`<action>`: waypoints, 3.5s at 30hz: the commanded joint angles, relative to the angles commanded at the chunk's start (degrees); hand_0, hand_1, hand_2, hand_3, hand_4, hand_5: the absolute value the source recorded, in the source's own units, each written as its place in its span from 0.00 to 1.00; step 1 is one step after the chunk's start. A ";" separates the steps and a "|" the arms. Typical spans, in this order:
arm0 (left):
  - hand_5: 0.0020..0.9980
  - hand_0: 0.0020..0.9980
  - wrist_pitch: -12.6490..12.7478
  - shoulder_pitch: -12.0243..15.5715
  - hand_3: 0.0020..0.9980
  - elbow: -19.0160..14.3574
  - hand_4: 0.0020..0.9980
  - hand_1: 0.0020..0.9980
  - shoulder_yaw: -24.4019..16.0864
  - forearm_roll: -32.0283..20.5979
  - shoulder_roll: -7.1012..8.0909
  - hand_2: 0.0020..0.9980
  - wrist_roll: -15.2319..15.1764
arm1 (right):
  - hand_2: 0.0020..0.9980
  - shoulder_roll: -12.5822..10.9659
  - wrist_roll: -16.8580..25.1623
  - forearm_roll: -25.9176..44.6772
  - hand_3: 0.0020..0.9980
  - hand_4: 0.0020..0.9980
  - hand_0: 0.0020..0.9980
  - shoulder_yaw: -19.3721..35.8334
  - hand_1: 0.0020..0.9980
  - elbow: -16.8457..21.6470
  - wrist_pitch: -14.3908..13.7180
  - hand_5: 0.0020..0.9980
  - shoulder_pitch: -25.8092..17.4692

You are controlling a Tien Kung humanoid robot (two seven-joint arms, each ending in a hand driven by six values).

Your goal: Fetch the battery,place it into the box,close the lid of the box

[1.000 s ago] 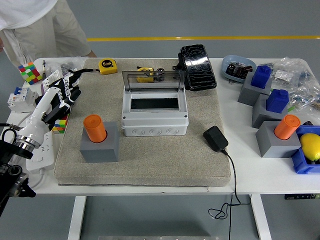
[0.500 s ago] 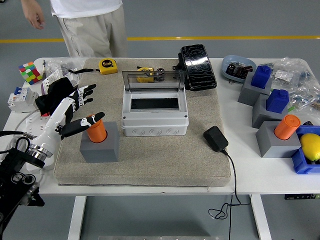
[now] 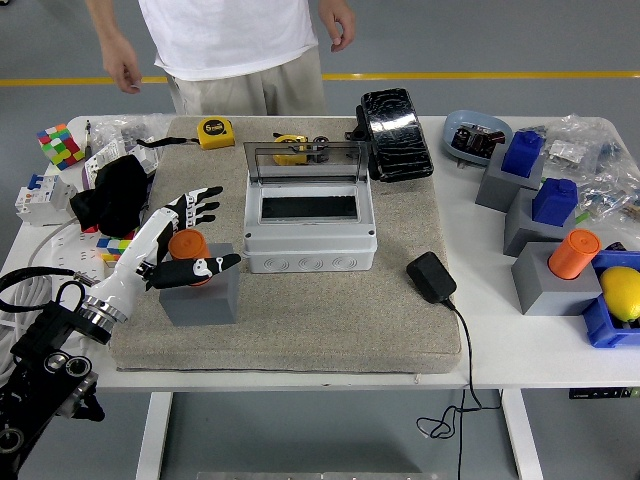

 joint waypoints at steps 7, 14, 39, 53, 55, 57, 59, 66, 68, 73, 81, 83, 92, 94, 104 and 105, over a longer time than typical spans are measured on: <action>0.00 0.70 1.94 -0.65 0.83 1.38 1.00 0.81 1.39 -1.17 -0.67 0.87 -1.38 | 0.69 0.09 0.03 -0.04 0.65 0.97 0.66 0.15 0.67 0.07 -0.16 0.56 0.15; 0.00 0.66 3.15 -1.17 0.80 3.01 1.00 0.77 1.87 -2.09 -0.44 0.84 -2.51 | 0.69 0.12 -0.05 0.01 0.65 0.97 0.65 0.00 0.67 0.03 -0.18 0.56 0.03; 0.00 0.60 3.98 -0.09 0.75 3.80 1.00 0.72 1.64 -6.65 -1.13 0.75 -4.81 | 0.69 0.06 -0.02 0.04 0.65 0.97 0.66 0.03 0.67 0.07 -0.15 0.56 -0.04; 0.00 0.39 3.42 -0.24 0.71 3.45 1.00 0.59 2.49 -7.57 -1.30 0.61 -4.78 | 0.69 0.01 -0.06 0.09 0.65 0.97 0.66 0.05 0.67 0.02 -0.17 0.56 0.06; 0.00 0.39 3.37 -0.30 0.71 3.66 1.00 0.59 2.76 -7.63 -1.41 0.61 -4.71 | 0.69 0.05 -0.04 0.13 0.65 0.97 0.66 0.03 0.67 0.02 -0.18 0.56 0.06; 0.00 0.39 3.28 -0.36 0.71 3.74 1.00 0.59 3.02 -7.67 -1.41 0.61 -4.65 | 0.69 0.06 -0.02 0.17 0.65 0.97 0.66 -0.04 0.67 0.08 -0.19 0.56 0.08; 0.00 0.38 3.27 -0.49 0.67 3.75 1.00 0.54 3.20 -7.64 -1.36 0.53 -4.63 | 0.69 0.06 0.00 0.18 0.65 0.97 0.66 -0.05 0.67 0.09 -0.23 0.56 0.13; 0.00 0.34 3.33 -1.17 0.58 4.27 1.00 0.47 3.46 -8.64 -1.40 0.45 -5.17 | 0.69 0.01 -0.06 0.29 0.65 0.97 0.66 -0.22 0.67 0.03 -0.20 0.56 0.17; 0.00 0.34 3.36 -1.30 0.58 4.54 1.00 0.47 3.69 -9.01 -1.42 0.45 -5.33 | 0.69 -0.02 -0.10 0.26 0.65 0.97 0.66 -0.25 0.67 0.02 -0.19 0.56 0.19; 0.00 0.31 3.62 -1.49 0.49 5.53 0.95 0.41 4.28 -9.90 -1.51 0.41 -6.00 | 0.69 -0.05 -0.07 0.32 0.65 0.97 0.66 -0.21 0.67 0.08 -0.25 0.56 0.28; 0.00 0.28 3.88 -1.84 0.43 5.81 0.90 0.36 4.87 -11.10 -1.58 0.36 -6.89 | 0.69 0.04 -0.06 0.40 0.65 0.97 0.65 -0.41 0.67 0.08 -0.21 0.56 0.25; 0.00 0.21 3.89 -1.96 0.36 5.93 0.88 0.30 5.09 -11.30 -1.62 0.31 -6.96 | 0.69 0.04 -0.07 0.34 0.65 0.97 0.65 -0.42 0.67 0.07 -0.21 0.56 0.23; 0.00 0.17 3.98 -2.88 0.33 6.86 0.85 0.22 6.19 -12.64 -1.74 0.26 -7.52 | 0.69 0.08 -0.08 0.47 0.65 0.97 0.65 -0.37 0.67 0.07 -0.24 0.56 0.35; 0.00 0.17 4.22 -3.08 0.33 7.00 0.85 0.22 6.25 -12.82 -1.77 0.26 -7.76 | 0.69 0.06 -0.09 0.49 0.65 0.97 0.65 -0.39 0.67 0.07 -0.23 0.56 0.35; 0.00 0.07 3.93 -3.55 0.26 7.38 0.77 0.12 7.01 -12.77 -1.76 0.20 -7.63 | 0.69 0.11 -0.07 0.64 0.65 0.97 0.65 -0.55 0.67 0.11 -0.28 0.56 0.36; 0.00 0.07 3.91 -3.55 0.26 7.38 0.77 0.12 7.02 -12.75 -1.77 0.20 -7.63 | 0.69 0.11 -0.07 0.64 0.65 0.97 0.65 -0.54 0.67 0.10 -0.28 0.56 0.35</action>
